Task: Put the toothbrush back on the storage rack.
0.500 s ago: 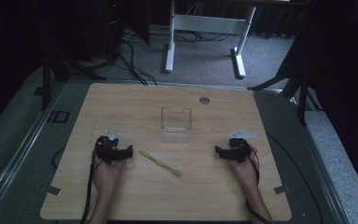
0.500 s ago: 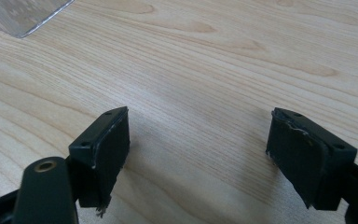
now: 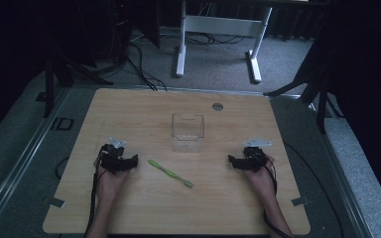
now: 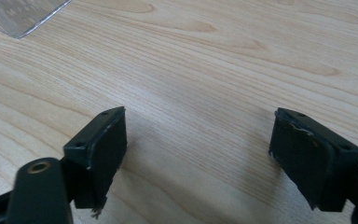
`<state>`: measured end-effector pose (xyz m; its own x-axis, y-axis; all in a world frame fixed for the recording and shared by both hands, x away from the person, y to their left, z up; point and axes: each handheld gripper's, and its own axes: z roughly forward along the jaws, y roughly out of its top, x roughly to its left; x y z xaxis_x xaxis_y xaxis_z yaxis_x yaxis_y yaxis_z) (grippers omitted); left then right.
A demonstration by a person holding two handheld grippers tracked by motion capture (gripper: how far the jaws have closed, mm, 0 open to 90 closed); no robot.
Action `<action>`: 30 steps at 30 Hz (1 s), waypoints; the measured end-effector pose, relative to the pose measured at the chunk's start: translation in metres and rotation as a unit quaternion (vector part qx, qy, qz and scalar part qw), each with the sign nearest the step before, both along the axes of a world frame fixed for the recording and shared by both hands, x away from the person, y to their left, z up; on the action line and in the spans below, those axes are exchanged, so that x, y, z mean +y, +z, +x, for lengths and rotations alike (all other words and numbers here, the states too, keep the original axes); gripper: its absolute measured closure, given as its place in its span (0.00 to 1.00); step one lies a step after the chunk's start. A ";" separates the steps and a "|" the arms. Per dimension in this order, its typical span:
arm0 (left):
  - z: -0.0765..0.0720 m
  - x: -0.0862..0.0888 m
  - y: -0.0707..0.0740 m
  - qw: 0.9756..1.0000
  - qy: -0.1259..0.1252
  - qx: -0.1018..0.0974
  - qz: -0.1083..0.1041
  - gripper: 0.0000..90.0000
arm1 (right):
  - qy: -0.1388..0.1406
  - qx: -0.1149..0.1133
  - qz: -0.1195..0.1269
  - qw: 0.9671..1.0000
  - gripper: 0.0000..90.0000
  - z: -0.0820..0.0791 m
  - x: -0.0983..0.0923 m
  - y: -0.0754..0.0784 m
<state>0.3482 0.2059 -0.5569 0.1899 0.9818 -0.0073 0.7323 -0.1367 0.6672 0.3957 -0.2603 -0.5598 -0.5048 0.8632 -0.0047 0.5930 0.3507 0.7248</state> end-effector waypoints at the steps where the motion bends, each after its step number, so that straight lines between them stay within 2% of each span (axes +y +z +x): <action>1: 0.000 0.000 0.000 1.000 0.000 0.002 0.001 0.25 | -0.001 0.001 0.000 1.000 0.20 0.000 0.000 0.000; 3: -0.001 0.001 0.001 1.000 -0.005 0.003 0.001 0.27 | -0.002 0.001 -0.001 1.000 0.19 0.001 0.001 0.000; 5: -0.002 0.003 0.004 1.000 -0.004 0.009 0.001 0.35 | -0.004 0.003 -0.001 1.000 0.20 0.000 0.001 0.000; 7: -0.004 0.004 0.004 1.000 0.000 0.011 0.001 0.41 | -0.009 0.002 0.000 1.000 0.27 -0.001 0.002 0.001; 10: -0.008 0.005 0.005 1.000 0.001 0.008 0.000 0.45 | -0.009 0.002 -0.001 1.000 0.31 -0.002 0.003 0.002; 13: -0.013 0.007 0.006 1.000 0.000 -0.002 0.001 0.45 | -0.004 0.003 -0.002 1.000 0.33 -0.003 0.005 0.003; 15: -0.016 0.007 0.013 1.000 -0.004 -0.015 0.002 0.45 | 0.004 0.004 -0.004 1.000 0.37 -0.006 0.009 0.004; 19: -0.021 0.005 0.021 0.999 -0.023 -0.030 0.026 0.45 | 0.021 0.001 -0.002 1.000 0.42 -0.011 0.015 0.010; 21: -0.024 0.006 0.022 0.998 -0.033 -0.035 0.030 0.45 | 0.027 -0.001 -0.003 1.000 0.42 -0.014 0.019 0.013; 24: -0.027 0.008 0.022 0.998 -0.034 -0.040 0.027 0.45 | 0.036 -0.005 0.001 0.999 0.44 -0.017 0.025 0.017; 25: -0.029 0.009 0.022 0.998 -0.035 -0.043 0.017 0.45 | 0.040 -0.007 0.001 0.999 0.45 -0.018 0.027 0.018; 27: -0.030 0.010 0.021 0.998 -0.039 -0.043 0.015 0.45 | 0.048 -0.011 0.000 0.999 0.45 -0.021 0.033 0.020; 30: -0.031 0.007 0.024 0.997 -0.057 -0.048 0.011 0.45 | 0.056 -0.015 -0.002 0.998 0.45 -0.023 0.039 0.023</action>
